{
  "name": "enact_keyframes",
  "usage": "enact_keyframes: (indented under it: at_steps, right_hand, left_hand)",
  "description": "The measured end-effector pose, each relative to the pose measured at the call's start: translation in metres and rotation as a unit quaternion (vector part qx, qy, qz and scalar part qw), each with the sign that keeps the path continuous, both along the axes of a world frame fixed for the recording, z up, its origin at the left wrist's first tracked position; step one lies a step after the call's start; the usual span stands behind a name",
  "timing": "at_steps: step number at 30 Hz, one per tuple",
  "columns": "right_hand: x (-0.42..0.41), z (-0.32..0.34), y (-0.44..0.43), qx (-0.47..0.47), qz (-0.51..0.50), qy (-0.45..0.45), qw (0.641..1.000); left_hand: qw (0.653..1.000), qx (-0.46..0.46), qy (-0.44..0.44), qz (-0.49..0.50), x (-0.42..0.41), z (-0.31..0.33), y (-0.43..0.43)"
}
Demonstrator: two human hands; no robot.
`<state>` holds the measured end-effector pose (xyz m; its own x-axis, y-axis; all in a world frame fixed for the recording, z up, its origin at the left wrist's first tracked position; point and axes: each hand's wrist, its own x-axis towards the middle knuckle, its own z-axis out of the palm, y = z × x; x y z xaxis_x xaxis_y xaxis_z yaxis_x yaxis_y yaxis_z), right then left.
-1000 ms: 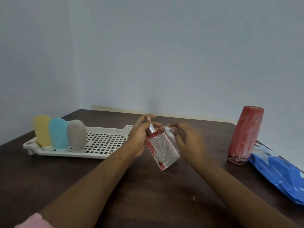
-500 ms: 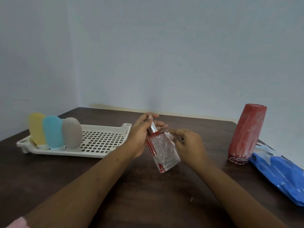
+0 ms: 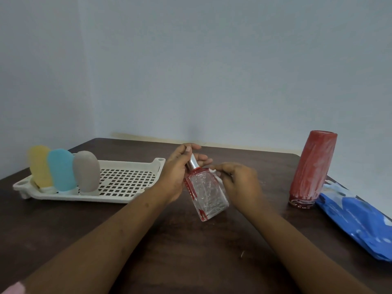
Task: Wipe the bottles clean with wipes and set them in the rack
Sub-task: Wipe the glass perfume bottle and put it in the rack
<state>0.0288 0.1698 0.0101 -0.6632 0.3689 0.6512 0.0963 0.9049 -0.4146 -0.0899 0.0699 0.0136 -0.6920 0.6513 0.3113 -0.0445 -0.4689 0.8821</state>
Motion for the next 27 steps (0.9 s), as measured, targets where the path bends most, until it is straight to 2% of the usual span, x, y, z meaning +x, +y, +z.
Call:
enact_keyframes:
  at_steps: [2, 5, 10, 14, 17, 27]
  right_hand:
    - [0.002, 0.003, -0.006, 0.023, 0.037, 0.008, 0.999]
    - [0.005, 0.004, -0.008, 0.034, 0.047, -0.032, 0.998]
    - [0.002, -0.002, -0.009, 0.032, 0.045, 0.044, 0.997]
    - [-0.004, -0.003, -0.016, 0.103, 0.07, 0.056, 0.991]
    - [-0.003, -0.005, -0.009, 0.091, 0.05, 0.083, 0.991]
    - [0.003, -0.006, -0.011, 0.109, 0.085, 0.081, 0.987]
  left_hand:
    - [1.0, 0.002, 0.001, 0.002, 0.001, 0.0, -0.001]
    - [1.0, -0.01, 0.009, 0.012, 0.001, -0.001, -0.001]
    - [1.0, -0.012, 0.021, 0.015, 0.001, -0.001, 0.0]
    - [1.0, -0.008, 0.023, 0.018, 0.003, -0.001, -0.002]
    - [0.999, -0.012, 0.032, 0.021, 0.004, 0.0, -0.002]
    - [0.999, -0.018, 0.04, 0.029, 0.004, -0.001, 0.0]
